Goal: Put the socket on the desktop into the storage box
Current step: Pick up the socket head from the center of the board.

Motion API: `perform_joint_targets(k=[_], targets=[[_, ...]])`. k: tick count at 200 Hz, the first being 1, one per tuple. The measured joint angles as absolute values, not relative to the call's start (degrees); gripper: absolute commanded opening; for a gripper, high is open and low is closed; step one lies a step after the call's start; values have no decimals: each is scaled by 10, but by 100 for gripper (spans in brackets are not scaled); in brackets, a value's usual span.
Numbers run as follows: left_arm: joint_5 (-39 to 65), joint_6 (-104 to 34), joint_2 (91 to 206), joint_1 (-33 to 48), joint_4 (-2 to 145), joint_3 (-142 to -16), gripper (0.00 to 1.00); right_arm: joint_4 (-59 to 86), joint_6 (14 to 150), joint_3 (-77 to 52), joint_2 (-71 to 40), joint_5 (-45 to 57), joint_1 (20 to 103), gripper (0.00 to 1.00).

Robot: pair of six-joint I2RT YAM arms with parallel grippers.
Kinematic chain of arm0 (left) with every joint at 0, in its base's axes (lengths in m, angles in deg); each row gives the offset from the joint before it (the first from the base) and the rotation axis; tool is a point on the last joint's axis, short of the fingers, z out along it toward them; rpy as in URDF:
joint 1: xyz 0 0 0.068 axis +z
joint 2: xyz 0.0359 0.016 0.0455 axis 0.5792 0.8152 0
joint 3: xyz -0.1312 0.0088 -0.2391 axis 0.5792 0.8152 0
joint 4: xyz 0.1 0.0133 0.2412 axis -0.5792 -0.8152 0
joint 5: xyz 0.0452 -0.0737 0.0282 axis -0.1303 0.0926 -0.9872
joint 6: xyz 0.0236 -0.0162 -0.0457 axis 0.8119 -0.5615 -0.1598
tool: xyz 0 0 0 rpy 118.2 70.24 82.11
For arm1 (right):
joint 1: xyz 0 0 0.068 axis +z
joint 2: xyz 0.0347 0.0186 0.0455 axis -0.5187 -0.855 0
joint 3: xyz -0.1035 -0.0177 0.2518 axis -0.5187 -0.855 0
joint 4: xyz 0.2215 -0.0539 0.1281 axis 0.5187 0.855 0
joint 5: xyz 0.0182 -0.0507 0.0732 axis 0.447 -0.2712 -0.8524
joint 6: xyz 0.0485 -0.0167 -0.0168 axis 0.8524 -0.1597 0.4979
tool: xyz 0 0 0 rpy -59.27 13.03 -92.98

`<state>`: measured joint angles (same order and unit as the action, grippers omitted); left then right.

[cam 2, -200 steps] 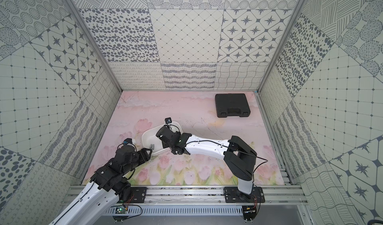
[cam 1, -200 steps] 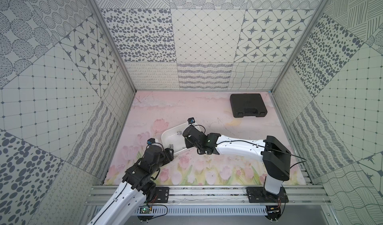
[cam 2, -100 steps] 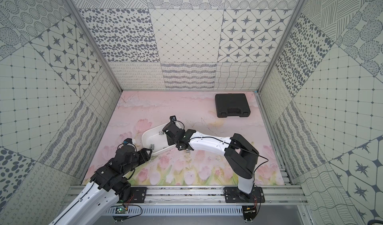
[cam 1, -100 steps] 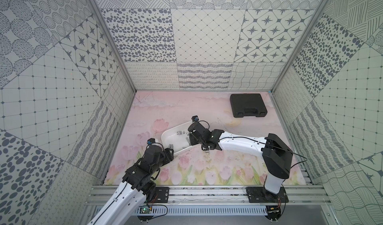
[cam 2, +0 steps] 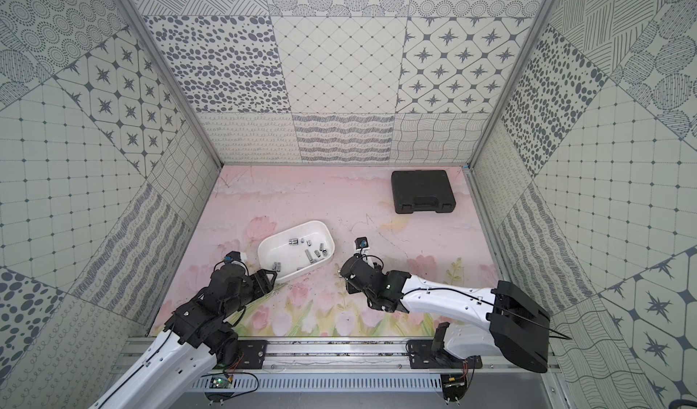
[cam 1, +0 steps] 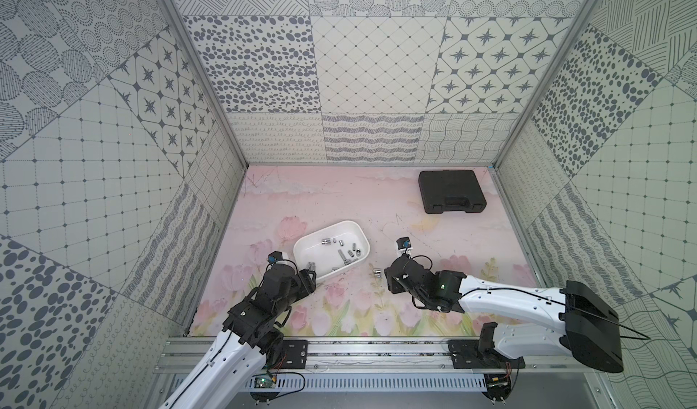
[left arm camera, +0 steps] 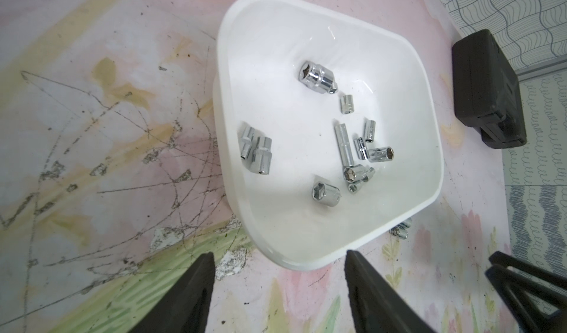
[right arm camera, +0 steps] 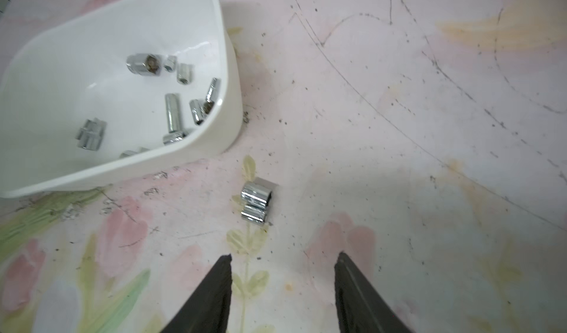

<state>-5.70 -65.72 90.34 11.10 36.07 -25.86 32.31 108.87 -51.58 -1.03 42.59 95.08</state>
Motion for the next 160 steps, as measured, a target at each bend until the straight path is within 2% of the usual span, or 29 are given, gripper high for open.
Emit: perform_joint_targets(k=[67,99,160], targets=[[-57,-657,907,111,361,-259,72,282,1131,-491,-155,424,998,59],[-57,-657,908,111,361,-259,72,270,1139,-453,-214,430,998,55],[-57,-657,908,111,361,-259,72,256,1158,-433,-243,453,993,44]])
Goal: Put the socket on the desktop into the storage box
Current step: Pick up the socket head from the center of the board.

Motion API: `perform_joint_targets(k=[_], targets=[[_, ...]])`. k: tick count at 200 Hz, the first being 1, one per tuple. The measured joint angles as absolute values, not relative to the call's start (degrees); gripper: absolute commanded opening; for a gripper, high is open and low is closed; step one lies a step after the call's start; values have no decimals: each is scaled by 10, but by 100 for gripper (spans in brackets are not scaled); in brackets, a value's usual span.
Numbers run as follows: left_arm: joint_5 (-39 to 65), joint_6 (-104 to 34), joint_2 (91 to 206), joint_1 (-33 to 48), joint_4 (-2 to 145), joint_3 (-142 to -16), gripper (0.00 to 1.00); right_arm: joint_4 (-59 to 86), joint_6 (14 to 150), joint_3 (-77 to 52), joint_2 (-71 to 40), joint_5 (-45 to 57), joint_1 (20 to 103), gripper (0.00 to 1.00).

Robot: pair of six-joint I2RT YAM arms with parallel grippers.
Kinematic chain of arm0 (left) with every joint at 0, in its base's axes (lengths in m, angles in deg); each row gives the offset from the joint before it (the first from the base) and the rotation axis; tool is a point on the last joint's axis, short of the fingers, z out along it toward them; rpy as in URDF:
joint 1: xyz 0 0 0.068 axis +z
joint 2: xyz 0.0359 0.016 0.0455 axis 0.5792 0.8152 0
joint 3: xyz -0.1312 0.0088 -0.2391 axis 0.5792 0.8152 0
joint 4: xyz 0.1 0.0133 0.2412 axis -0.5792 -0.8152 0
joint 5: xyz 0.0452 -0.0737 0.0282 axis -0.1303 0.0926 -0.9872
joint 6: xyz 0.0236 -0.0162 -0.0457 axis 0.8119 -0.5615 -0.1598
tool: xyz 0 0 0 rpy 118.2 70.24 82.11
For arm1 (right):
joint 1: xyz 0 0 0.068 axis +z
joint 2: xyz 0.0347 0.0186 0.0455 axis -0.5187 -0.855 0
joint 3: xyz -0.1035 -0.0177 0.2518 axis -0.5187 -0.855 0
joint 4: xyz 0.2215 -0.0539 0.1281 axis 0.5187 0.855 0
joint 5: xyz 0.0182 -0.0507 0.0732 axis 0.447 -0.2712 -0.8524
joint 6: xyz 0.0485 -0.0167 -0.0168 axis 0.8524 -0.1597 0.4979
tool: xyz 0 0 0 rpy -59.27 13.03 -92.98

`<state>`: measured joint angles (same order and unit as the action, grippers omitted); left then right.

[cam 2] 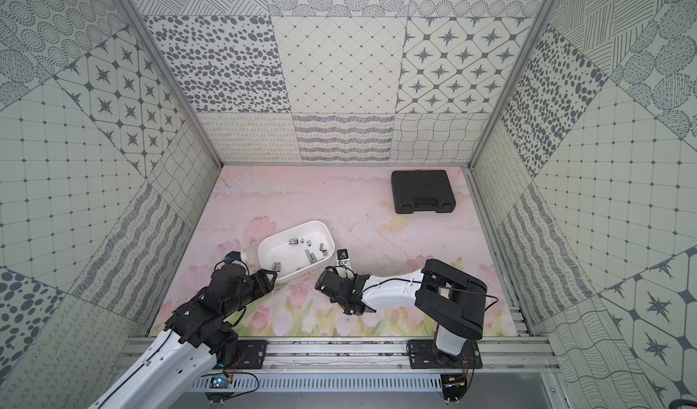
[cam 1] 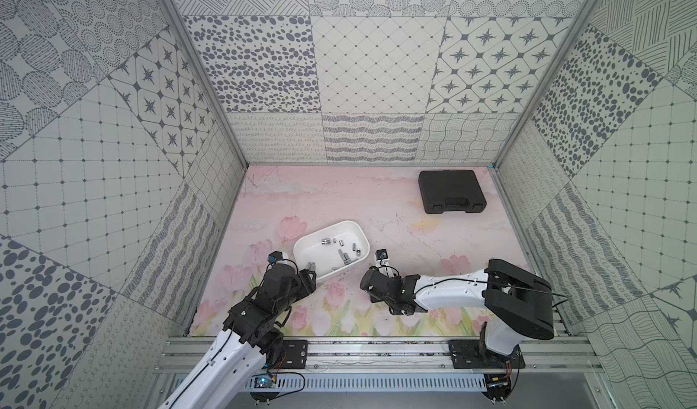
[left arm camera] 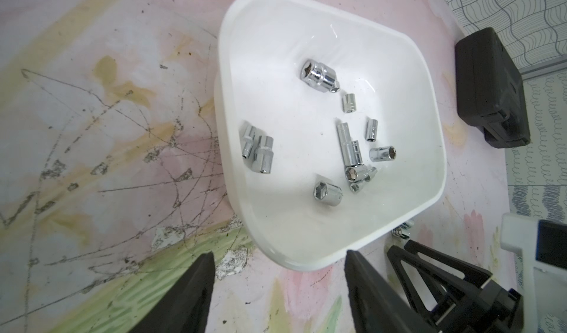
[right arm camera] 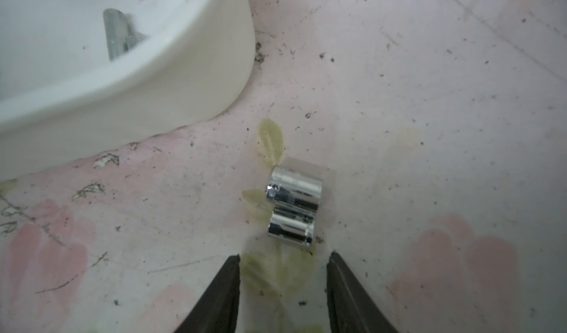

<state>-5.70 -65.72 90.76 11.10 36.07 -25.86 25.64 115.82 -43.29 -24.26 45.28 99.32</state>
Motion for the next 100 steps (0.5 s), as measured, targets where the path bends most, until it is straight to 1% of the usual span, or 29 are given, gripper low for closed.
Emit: perform_joint_targets(k=[28,100], targets=[[-57,-657,907,111,361,-259,72,250,1168,-428,-250,458,986,38],[-57,-657,905,111,361,-259,72,263,1180,-402,-273,471,981,34]])
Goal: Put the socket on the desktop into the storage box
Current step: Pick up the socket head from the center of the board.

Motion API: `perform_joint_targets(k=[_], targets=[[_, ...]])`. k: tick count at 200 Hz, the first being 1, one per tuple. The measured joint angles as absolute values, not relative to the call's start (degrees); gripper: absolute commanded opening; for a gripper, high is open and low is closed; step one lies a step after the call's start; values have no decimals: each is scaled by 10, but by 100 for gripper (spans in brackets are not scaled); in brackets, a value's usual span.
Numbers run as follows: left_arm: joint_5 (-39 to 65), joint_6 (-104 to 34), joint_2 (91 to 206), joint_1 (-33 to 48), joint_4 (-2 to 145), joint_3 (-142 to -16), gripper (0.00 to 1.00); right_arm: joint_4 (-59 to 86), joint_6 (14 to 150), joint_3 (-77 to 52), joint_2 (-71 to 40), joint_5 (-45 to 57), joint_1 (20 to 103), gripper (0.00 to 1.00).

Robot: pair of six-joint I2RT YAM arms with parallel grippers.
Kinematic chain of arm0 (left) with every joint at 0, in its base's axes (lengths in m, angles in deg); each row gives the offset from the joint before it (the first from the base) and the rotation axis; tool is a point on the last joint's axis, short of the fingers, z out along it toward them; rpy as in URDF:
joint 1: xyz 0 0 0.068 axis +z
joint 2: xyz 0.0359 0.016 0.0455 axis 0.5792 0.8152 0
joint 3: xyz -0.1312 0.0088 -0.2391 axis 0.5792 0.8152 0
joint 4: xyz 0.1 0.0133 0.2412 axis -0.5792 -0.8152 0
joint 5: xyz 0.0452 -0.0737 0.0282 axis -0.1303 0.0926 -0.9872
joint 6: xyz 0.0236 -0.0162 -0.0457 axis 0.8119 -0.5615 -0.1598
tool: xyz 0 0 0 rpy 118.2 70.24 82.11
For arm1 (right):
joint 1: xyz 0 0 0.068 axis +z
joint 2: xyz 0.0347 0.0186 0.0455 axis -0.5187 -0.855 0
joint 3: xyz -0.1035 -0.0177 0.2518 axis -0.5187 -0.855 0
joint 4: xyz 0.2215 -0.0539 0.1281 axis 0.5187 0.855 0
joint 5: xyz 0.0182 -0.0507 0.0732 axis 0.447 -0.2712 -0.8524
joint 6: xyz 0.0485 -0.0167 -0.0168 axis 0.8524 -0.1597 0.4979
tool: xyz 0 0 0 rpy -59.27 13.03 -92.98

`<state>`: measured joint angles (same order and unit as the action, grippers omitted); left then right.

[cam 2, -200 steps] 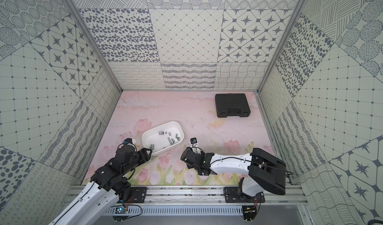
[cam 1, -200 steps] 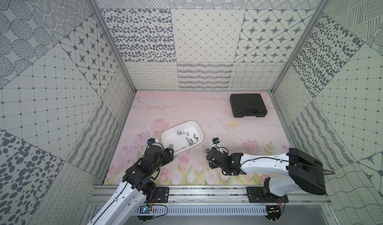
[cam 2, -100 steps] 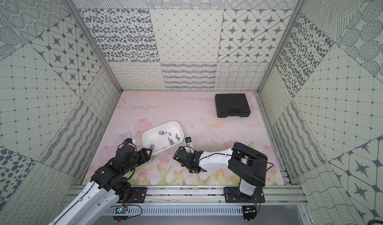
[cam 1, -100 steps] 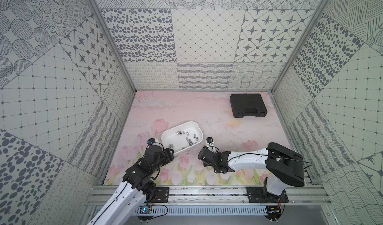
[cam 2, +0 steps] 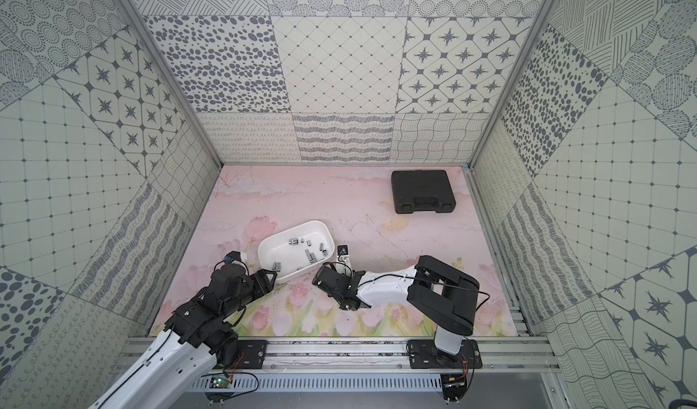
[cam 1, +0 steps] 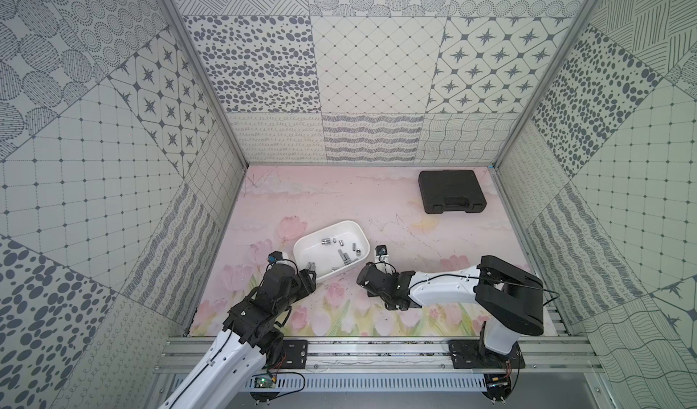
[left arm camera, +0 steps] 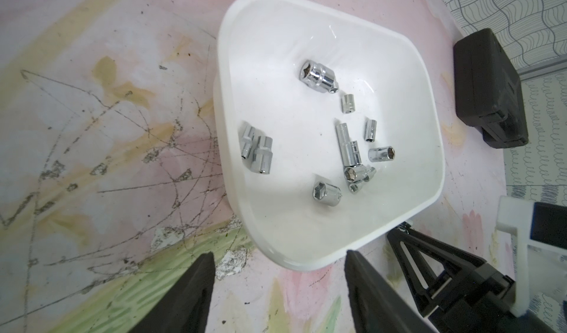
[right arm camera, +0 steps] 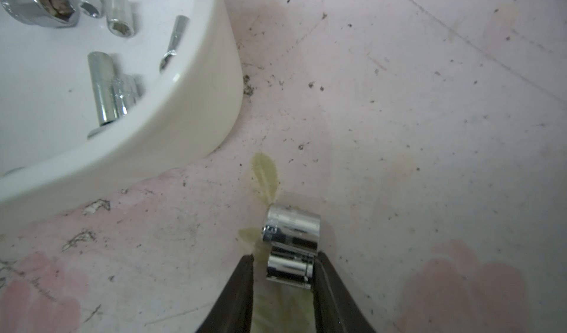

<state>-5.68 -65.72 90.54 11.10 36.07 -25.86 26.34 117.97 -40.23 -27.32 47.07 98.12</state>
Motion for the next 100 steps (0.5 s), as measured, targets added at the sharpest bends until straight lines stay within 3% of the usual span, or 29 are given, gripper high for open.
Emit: perform_joint_targets(k=[100], targets=[[-57,-657,902,111,361,-259,72,305,1195,-382,-283,484,981,31]])
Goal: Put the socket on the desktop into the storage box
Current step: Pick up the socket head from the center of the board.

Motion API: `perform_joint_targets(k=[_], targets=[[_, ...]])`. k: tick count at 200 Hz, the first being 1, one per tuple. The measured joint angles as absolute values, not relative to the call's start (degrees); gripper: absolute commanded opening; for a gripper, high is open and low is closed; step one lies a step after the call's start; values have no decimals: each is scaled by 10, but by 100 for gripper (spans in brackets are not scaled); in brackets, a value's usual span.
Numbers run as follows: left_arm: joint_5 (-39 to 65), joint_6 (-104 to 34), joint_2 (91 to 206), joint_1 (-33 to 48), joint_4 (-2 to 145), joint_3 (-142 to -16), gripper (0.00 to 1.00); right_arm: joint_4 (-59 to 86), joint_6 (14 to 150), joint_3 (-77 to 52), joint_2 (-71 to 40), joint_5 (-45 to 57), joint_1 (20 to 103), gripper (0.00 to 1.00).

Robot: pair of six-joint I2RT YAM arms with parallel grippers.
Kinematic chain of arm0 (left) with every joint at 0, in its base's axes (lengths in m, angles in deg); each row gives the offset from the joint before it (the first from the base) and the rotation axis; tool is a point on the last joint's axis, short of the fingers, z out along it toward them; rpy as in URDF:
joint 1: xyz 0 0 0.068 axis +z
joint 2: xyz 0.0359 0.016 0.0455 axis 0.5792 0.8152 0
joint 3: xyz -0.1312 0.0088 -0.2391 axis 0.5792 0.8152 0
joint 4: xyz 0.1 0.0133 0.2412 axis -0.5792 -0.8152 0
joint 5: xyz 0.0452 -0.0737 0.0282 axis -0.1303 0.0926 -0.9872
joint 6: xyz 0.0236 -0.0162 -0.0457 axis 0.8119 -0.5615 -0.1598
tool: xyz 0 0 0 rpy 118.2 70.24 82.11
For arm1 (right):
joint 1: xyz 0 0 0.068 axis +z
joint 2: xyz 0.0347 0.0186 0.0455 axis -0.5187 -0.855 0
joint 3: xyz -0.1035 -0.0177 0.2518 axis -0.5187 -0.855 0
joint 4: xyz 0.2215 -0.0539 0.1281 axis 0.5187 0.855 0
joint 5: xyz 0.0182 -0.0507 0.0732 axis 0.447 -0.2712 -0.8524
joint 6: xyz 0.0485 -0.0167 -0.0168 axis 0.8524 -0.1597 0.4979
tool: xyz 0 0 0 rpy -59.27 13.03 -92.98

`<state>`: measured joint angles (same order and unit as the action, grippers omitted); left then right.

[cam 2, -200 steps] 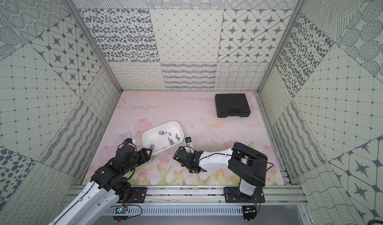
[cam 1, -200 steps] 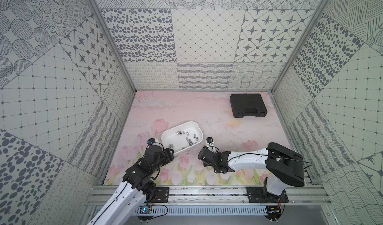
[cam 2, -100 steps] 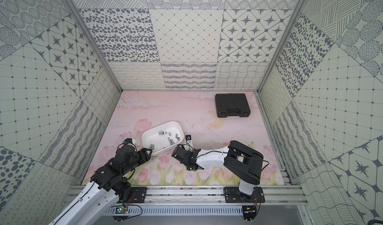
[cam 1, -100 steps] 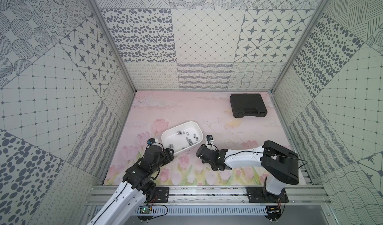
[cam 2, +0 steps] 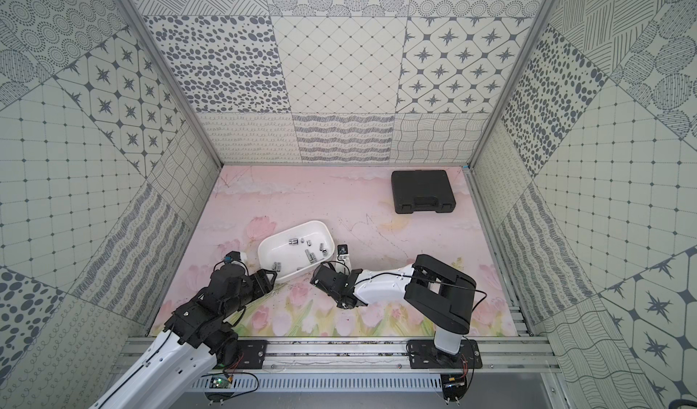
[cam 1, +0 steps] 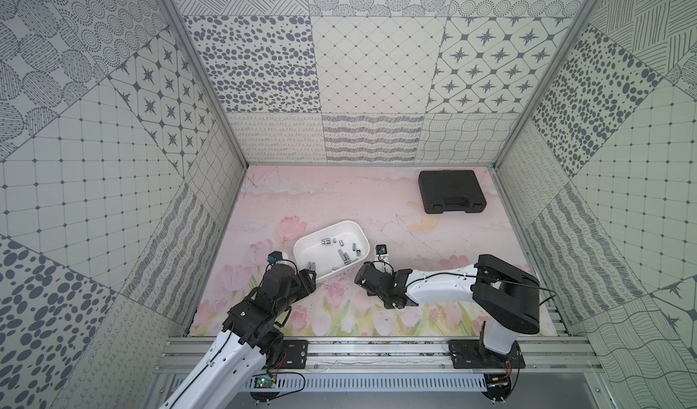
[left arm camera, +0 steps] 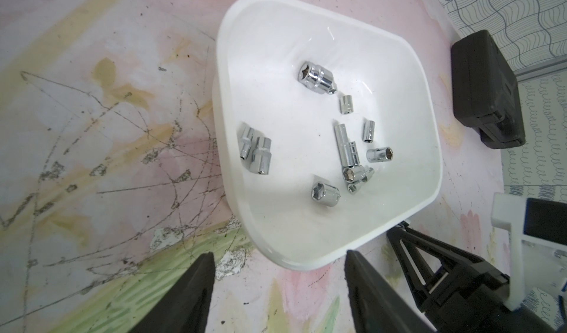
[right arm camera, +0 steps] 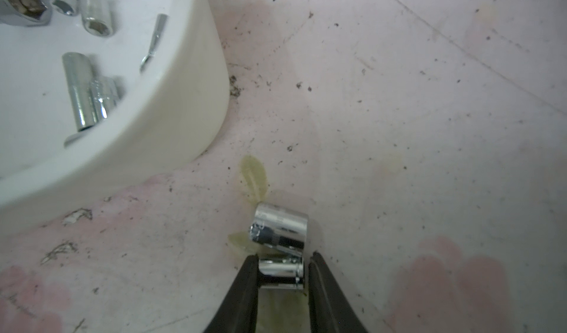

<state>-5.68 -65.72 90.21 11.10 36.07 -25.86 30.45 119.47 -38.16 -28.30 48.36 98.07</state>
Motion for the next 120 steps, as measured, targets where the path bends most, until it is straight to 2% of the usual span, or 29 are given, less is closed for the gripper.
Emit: perform_joint_targets(k=[97,120], targets=[[-57,-657,901,111,361,-259,72,324,1197,-367,-293,494,981,32],[-57,-657,901,111,361,-259,72,326,1197,-365,-295,495,981,29]])
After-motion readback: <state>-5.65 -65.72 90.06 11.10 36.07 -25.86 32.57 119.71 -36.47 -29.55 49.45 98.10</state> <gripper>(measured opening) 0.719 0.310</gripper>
